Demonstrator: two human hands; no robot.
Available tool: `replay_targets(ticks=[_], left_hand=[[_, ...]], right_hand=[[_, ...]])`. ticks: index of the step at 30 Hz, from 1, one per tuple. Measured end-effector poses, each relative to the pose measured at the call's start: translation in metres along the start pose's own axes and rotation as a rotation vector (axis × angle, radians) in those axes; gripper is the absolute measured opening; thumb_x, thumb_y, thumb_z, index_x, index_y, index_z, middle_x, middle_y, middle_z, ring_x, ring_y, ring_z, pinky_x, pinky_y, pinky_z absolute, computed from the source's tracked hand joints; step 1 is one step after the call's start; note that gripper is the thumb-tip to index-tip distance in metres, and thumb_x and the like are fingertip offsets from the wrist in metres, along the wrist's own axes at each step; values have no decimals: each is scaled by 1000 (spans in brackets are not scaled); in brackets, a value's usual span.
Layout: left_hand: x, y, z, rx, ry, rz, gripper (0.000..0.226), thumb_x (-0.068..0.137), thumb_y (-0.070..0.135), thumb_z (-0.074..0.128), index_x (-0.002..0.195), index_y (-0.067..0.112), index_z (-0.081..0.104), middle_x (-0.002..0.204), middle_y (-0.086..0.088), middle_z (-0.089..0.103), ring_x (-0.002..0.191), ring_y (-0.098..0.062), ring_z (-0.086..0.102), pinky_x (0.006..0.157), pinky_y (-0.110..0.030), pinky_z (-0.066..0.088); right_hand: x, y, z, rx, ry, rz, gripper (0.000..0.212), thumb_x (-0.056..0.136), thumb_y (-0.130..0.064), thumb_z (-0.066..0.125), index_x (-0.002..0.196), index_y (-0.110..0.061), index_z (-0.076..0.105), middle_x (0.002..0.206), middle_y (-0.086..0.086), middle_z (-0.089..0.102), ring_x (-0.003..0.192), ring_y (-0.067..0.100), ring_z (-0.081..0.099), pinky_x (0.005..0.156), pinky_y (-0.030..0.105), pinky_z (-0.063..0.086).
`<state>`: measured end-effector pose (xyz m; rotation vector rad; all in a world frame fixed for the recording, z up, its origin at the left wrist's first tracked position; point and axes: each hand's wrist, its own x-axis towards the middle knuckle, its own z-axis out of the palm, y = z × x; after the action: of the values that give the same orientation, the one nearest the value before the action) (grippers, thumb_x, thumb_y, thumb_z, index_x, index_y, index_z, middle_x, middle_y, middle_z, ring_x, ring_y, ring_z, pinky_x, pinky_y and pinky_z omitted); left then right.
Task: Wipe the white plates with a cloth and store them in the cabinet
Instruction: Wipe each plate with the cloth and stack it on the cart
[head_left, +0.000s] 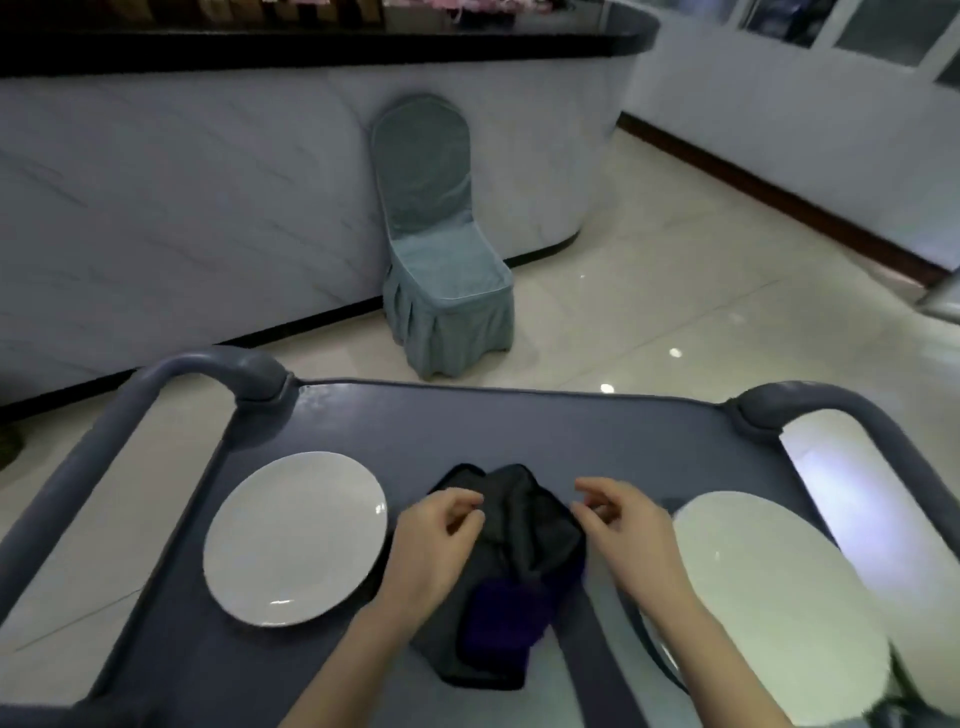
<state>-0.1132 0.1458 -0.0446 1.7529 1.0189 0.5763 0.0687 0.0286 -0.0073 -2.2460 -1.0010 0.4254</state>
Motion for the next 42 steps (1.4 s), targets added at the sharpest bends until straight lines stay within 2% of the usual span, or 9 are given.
replay_targets(ticks=[9, 15, 20, 25, 27, 30, 32, 38, 42], left_hand=[[-9, 76, 152, 173, -285, 34, 38, 85, 36, 70, 121, 23, 63, 94, 5, 60, 88, -11, 59, 84, -29, 49], [-25, 87, 195, 273, -225, -16, 49, 83, 28, 70, 129, 21, 55, 105, 0, 46, 86, -13, 52, 78, -25, 39], [-36, 86, 201, 219, -152, -33, 46, 78, 13, 69, 122, 22, 59, 98, -5, 59, 83, -14, 58, 68, -25, 42], [-36, 87, 201, 91, -113, -109, 44, 73, 7, 71, 112, 26, 65, 77, 2, 67, 73, -11, 63, 61, -22, 49], [-36, 86, 200, 42, -99, -124, 44, 73, 7, 72, 111, 27, 66, 76, 3, 67, 73, -11, 64, 61, -22, 49], [-38, 84, 195, -70, -78, -157, 43, 72, 7, 72, 109, 30, 67, 72, 1, 67, 69, -14, 64, 65, -22, 51], [-39, 84, 190, -170, -68, -187, 43, 73, 5, 73, 107, 31, 68, 66, 4, 64, 65, -13, 62, 66, -25, 52], [-38, 83, 156, -417, -61, -210, 29, 94, 5, 57, 105, 27, 72, 66, -7, 59, 64, -11, 61, 62, -26, 56], [-37, 66, 123, -386, -141, -174, 38, 97, 3, 46, 103, 28, 75, 73, -7, 66, 71, -16, 66, 68, -30, 59]], right_hand=[[-47, 137, -131, -258, 108, 301, 56, 84, -34, 74, 135, -19, 57, 116, 7, 51, 108, 27, 55, 92, 34, 46], [-59, 176, -156, -164, 80, 444, 65, 80, -33, 76, 139, -24, 49, 105, 0, 34, 106, 29, 52, 86, 30, 43], [-62, 186, -162, 44, 25, 451, 69, 79, -22, 76, 140, -27, 44, 111, 3, 45, 100, 23, 52, 88, 33, 45], [-55, 188, -160, 75, 25, 469, 71, 79, -19, 76, 141, -18, 44, 124, 12, 54, 114, 29, 54, 87, 32, 43], [-52, 188, -160, 74, 33, 463, 67, 78, -19, 77, 138, -15, 49, 123, 13, 57, 108, 29, 58, 84, 30, 46], [-48, 186, -163, 116, 92, 407, 45, 75, -15, 79, 118, -12, 65, 92, -2, 66, 77, 12, 61, 61, 20, 43], [-43, 184, -164, 265, 136, 386, 34, 75, -14, 79, 107, -15, 70, 80, -9, 70, 74, 8, 65, 64, 21, 50], [-33, 161, -130, 816, 171, 413, 19, 94, -22, 62, 110, -31, 59, 111, 0, 70, 102, 21, 69, 94, 44, 55], [-29, 147, -114, 727, 286, 470, 10, 95, -29, 57, 101, -31, 65, 101, -3, 73, 88, 16, 71, 78, 35, 56]])
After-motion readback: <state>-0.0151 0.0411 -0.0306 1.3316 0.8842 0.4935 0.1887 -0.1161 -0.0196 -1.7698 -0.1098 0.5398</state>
